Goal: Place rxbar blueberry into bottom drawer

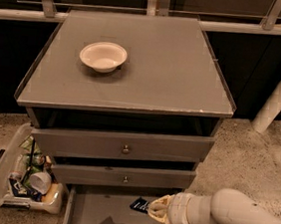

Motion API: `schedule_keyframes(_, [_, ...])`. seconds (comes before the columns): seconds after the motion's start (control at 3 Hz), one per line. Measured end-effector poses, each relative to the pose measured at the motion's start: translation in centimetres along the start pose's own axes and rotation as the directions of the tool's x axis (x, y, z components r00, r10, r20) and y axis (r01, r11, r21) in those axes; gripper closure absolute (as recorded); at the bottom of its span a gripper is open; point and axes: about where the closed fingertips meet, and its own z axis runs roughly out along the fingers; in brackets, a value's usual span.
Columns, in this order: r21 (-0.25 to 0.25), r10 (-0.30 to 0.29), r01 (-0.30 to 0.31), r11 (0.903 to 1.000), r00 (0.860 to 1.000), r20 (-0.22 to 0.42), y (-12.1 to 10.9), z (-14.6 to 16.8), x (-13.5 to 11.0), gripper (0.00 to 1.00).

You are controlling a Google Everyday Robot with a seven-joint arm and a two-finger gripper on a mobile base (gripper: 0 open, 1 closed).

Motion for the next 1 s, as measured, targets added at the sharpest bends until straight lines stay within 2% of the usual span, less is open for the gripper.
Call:
schedule_keyframes(0.33, [0.016, -0.029, 0.029, 0.9995, 0.999, 0.041, -1.1, 4.0, 1.7, 1.0])
schedule_keyframes(0.67, [0.01, 0.013, -0.014, 0.9999, 0.996, 0.094, -3.3, 6.1, 4.0, 1.0])
schedule_keyframes(1.0, [0.009, 0.012, -0.013, 0.9999, 0.996, 0.093, -3.3, 6.1, 4.0, 1.0])
